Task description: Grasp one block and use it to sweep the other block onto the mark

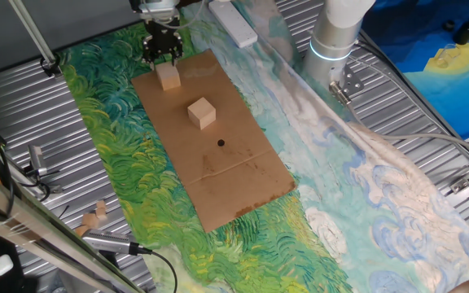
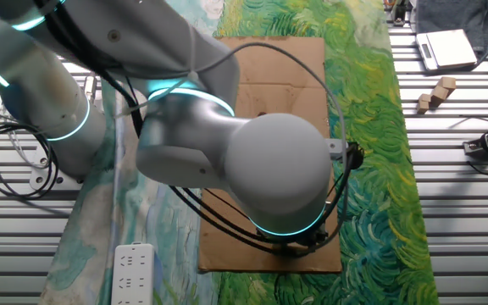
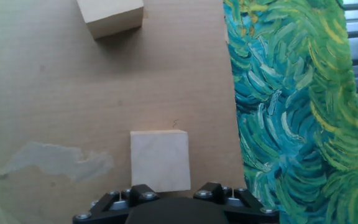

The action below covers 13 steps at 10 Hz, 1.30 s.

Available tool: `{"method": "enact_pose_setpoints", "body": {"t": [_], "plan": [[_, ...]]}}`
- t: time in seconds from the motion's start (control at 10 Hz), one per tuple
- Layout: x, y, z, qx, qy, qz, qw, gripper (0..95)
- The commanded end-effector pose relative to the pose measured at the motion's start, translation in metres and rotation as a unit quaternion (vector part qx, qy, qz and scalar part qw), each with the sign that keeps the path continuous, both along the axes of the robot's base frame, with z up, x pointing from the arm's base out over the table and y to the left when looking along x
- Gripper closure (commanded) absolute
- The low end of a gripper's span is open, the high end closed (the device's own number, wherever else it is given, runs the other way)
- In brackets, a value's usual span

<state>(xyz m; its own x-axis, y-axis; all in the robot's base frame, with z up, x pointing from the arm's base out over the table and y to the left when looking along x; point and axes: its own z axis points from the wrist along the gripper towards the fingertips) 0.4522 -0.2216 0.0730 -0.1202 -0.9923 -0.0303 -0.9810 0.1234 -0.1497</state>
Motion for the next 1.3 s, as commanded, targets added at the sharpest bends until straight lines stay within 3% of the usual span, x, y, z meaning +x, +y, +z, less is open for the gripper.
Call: {"method": "enact_pose_setpoints", "body": {"t": [0.1, 0.4, 0.5, 1.3], "plan": [[0.0006, -0.0005, -0.0003, 0.000, 0.000, 0.000, 1.0000, 38.0], [-0.0001, -0.0020, 0.0077, 0.004, 0.002, 0.002, 1.0000, 38.0], [-0.0014, -0.0019, 0.0087, 0.008, 0.002, 0.000, 1.0000, 19.0], [-0.0050, 0.0013, 0.0060, 0.008, 0.002, 0.001, 1.0000, 19.0]]}}
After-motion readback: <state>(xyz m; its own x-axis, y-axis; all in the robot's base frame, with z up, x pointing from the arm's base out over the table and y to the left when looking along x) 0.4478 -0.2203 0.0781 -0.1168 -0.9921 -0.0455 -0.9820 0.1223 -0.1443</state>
